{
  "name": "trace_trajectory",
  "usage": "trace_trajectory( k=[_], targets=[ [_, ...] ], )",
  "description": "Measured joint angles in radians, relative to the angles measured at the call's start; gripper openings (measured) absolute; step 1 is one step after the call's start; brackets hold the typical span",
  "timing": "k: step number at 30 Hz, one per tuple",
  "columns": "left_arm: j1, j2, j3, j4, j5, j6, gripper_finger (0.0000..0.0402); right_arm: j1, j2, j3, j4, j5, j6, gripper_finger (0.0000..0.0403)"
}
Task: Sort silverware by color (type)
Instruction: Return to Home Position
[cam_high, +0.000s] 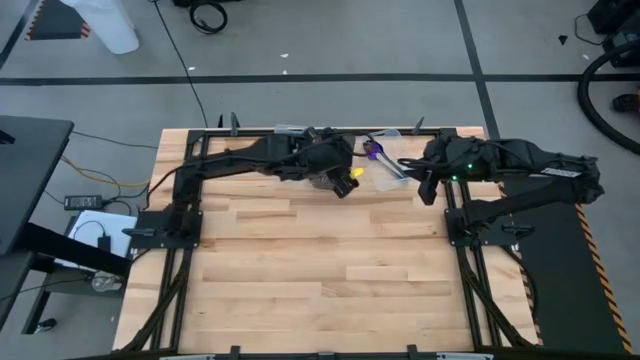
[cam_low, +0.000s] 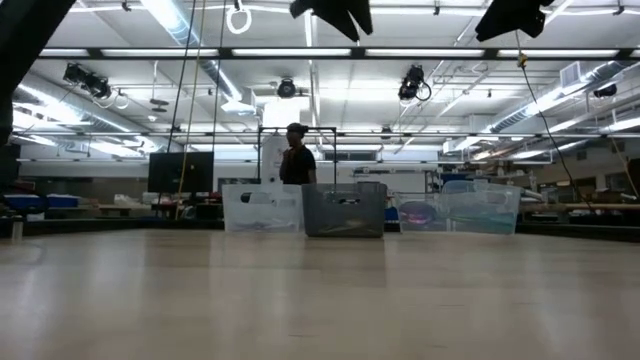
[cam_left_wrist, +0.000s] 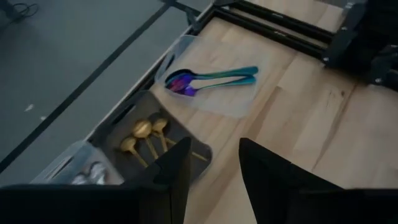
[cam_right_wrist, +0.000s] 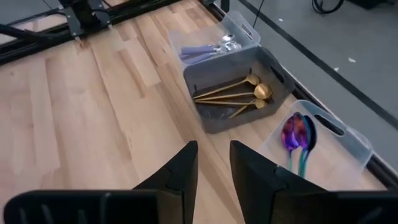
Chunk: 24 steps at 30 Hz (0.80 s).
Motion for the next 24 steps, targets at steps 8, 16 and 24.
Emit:
trace_trajectory(
  k=[8, 16, 24],
  targets=[
    [-0.064, -0.066, 0.000, -0.090, -0.098, -0.010, 0.0141, 0.000, -0.001, 0.000, -0.010, -0.060, 0.069, 0.0103],
    [-0.125, -0.117, 0.000, -0.179, -0.174, -0.060, 0.0141, -0.002, -0.057, 0.000, -0.010, -0.087, 0.073, 0.0103],
    [-0.182, -0.186, -0.001, -0.195, -0.215, -0.072, 0.0141, -0.002, -0.131, 0.000, -0.011, -0.082, 0.104, 0.0103]
  ],
)
